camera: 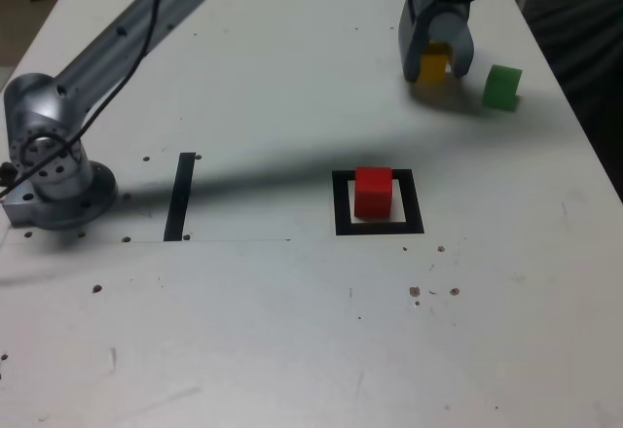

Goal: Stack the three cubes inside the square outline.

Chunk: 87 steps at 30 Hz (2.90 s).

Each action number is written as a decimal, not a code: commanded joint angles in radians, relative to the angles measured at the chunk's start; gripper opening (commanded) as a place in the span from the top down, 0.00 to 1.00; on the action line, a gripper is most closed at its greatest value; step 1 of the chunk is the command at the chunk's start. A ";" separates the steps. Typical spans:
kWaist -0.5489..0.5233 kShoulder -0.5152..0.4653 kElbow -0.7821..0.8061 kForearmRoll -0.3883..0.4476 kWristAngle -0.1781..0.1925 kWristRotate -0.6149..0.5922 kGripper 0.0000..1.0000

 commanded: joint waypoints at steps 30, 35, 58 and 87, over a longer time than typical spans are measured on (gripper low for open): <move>-0.328 -0.612 0.855 -0.234 -0.106 -0.269 0.70; -0.384 -0.632 0.888 -0.259 -0.106 -0.321 0.70; -0.486 -0.598 0.965 -0.367 -0.121 -0.403 0.70; -0.495 -0.561 1.012 -0.452 -0.164 -0.376 0.01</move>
